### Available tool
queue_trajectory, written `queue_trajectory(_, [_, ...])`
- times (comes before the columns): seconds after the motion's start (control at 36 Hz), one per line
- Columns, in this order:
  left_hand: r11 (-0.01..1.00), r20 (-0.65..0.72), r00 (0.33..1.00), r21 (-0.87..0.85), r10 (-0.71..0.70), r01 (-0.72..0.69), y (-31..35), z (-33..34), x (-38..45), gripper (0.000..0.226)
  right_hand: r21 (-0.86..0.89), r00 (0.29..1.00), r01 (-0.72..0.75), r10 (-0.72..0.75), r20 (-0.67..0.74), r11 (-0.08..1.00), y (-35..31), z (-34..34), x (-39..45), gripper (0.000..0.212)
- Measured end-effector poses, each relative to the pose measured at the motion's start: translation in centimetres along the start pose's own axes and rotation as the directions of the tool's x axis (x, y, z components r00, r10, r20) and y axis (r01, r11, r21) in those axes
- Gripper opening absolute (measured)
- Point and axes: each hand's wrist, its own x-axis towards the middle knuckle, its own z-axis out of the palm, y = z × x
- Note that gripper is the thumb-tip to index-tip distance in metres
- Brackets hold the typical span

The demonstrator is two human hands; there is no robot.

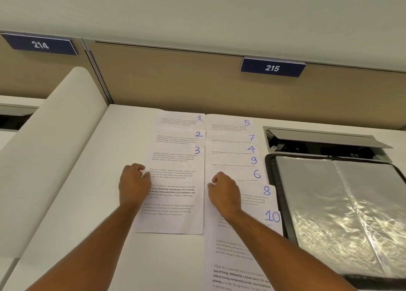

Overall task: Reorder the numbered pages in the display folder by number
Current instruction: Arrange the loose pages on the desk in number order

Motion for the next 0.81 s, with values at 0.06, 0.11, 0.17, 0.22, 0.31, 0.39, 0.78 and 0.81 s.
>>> queue_trajectory(0.06, [0.999, 0.024, 0.999, -0.008, 0.036, -0.035, 1.2, 0.7, 0.2, 0.023, -0.029, 1.0, 0.012, -0.012, -0.013, 1.0, 0.8, -0.9, 1.0, 0.013])
queue_trajectory(0.11, [0.997, 0.054, 0.996, -0.025, 0.072, -0.07, 2.5, 1.6, 0.4, 0.025, -0.067, 0.999, 0.015, -0.017, -0.03, 0.998, 1.6, -1.9, 2.2, 0.014])
queue_trajectory(0.17, [0.993, 0.094, 0.989, -0.039, 0.11, -0.107, 4.0, 2.6, 0.8, 0.026, -0.096, 0.999, 0.004, -0.009, -0.048, 0.995, 2.6, -2.9, 3.6, 0.015])
queue_trajectory(0.22, [0.986, 0.137, 0.977, -0.041, 0.165, -0.161, 5.3, 3.8, 1.2, 0.027, -0.119, 0.998, -0.007, 0.0, -0.059, 0.993, 3.6, -3.9, 5.2, 0.017])
queue_trajectory(0.31, [0.967, 0.204, 0.945, -0.035, 0.255, -0.254, 7.3, 5.4, 1.9, 0.026, -0.15, 0.998, 0.007, -0.017, -0.064, 0.989, 5.1, -5.7, 7.6, 0.024])
queue_trajectory(0.39, [0.936, 0.271, 0.901, -0.008, 0.34, -0.351, 9.3, 7.0, 2.6, 0.023, -0.133, 0.998, 0.017, -0.026, -0.066, 0.991, 6.5, -7.5, 10.0, 0.028])
queue_trajectory(0.78, [0.731, 0.502, 0.746, 0.284, 0.438, -0.62, 16.6, 13.6, 5.1, 0.048, -0.266, 0.993, 0.119, -0.12, 0.012, 0.957, 9.2, -10.0, 16.8, 0.044])
queue_trajectory(0.81, [0.708, 0.509, 0.741, 0.314, 0.437, -0.633, 16.8, 13.8, 5.2, 0.047, -0.29, 0.992, 0.126, -0.125, 0.021, 0.949, 9.3, -9.9, 17.0, 0.045])
